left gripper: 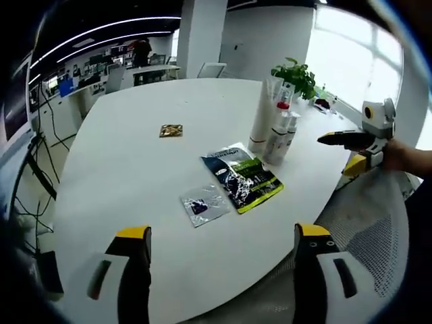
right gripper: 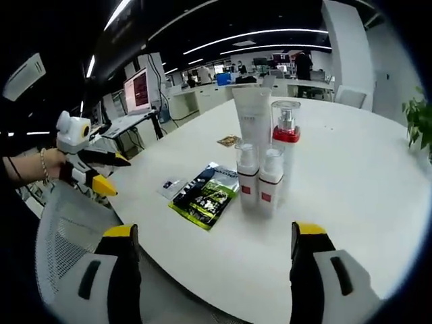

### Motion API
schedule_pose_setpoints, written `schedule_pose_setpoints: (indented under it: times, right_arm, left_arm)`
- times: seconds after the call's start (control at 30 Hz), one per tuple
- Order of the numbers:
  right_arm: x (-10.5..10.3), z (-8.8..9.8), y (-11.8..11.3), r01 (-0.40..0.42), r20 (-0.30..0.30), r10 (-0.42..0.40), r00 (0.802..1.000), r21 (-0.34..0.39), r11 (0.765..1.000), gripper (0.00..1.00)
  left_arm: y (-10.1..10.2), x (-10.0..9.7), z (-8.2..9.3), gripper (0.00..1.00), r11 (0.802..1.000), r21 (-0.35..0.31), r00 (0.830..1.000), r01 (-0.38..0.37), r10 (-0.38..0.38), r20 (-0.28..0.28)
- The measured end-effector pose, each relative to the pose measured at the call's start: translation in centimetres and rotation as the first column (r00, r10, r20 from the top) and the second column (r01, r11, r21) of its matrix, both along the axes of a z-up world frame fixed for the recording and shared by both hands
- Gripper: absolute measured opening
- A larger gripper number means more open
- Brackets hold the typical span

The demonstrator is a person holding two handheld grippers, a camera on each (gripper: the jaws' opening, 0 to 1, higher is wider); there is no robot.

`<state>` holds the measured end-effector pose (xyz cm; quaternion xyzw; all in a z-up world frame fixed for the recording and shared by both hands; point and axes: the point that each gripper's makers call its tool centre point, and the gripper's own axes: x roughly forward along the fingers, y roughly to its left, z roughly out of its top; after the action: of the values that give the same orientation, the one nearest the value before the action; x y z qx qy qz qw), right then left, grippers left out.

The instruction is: Arrange the skincare products in the storage area until every visible bottle or jar stands upright without overlapping.

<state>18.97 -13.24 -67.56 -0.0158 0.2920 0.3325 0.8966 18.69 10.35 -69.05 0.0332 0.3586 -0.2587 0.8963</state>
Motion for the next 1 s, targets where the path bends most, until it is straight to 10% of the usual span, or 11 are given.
schedule_pose_setpoints:
  times: [1.0]
  right_arm:
    - [0.2, -0.6, -0.5, 0.02, -0.029, -0.02, 0.999, -0.011, 1.0, 0.92]
  left_arm:
    - [-2.3, 10.2, 0.1, 0.87, 0.981, 0.113, 0.987, 0.16, -0.162, 0.001]
